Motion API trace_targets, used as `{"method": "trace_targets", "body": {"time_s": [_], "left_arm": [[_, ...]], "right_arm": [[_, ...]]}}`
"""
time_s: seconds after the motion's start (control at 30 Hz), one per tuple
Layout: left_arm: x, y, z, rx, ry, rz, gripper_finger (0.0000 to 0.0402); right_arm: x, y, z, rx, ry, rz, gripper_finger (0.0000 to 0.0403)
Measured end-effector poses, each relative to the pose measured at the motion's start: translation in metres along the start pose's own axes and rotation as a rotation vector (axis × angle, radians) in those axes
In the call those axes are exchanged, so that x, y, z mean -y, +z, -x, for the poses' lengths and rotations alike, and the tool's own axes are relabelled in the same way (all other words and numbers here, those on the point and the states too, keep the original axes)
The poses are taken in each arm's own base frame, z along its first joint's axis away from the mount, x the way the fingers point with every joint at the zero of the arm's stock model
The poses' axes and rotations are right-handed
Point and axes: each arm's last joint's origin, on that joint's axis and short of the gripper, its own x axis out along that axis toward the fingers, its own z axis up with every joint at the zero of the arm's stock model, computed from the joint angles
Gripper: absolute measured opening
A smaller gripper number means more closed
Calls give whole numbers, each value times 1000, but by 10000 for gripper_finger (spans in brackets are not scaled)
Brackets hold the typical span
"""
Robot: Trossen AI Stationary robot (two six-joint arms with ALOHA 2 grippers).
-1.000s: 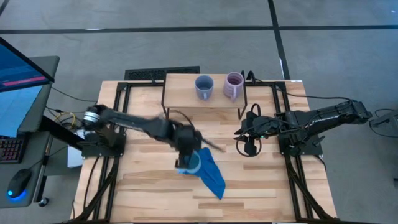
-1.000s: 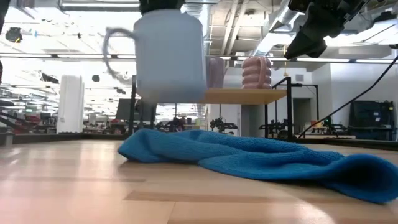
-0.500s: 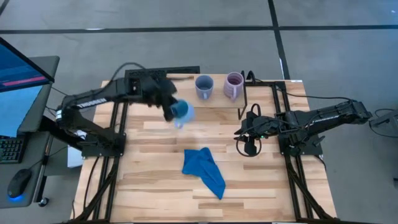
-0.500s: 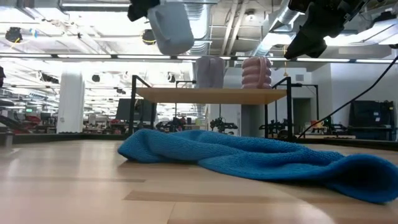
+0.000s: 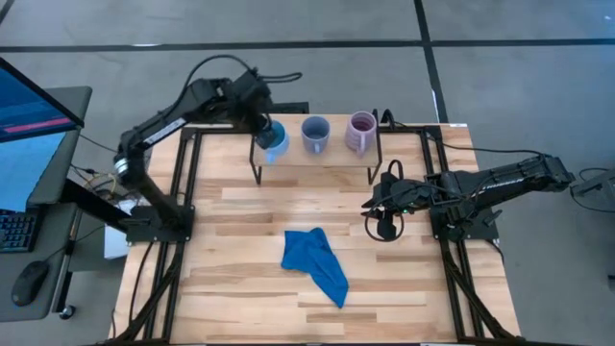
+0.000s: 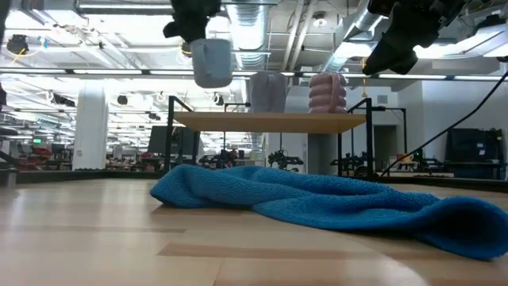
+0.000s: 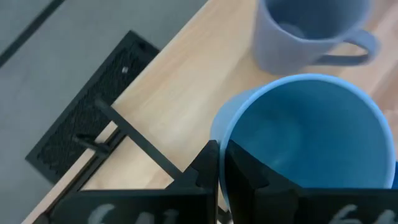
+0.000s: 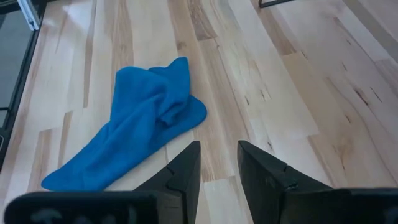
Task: Stack small to large cups/mugs on shelf
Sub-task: Put the light blue mug on the shelf
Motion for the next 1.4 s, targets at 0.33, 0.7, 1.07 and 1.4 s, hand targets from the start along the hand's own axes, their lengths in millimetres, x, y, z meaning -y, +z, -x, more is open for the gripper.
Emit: {"method": "trace_targets", "body": {"time_s": [0.33,0.7,1.07,1.4], "left_arm": [[-17,28,-39,-175,58,30,0],[-38,30,-48,-180,48,76,0],[-37,32,-58,-195,45,82,0],[-40,36,-78,-212,36,100,0]], "right_arm": [[0,0,0,-4,-1,0,128],[0,0,0,-4,-1,0,128],[0,0,0,-4,0,0,128],[-6,-3,1,-16,22,23,128]]}}
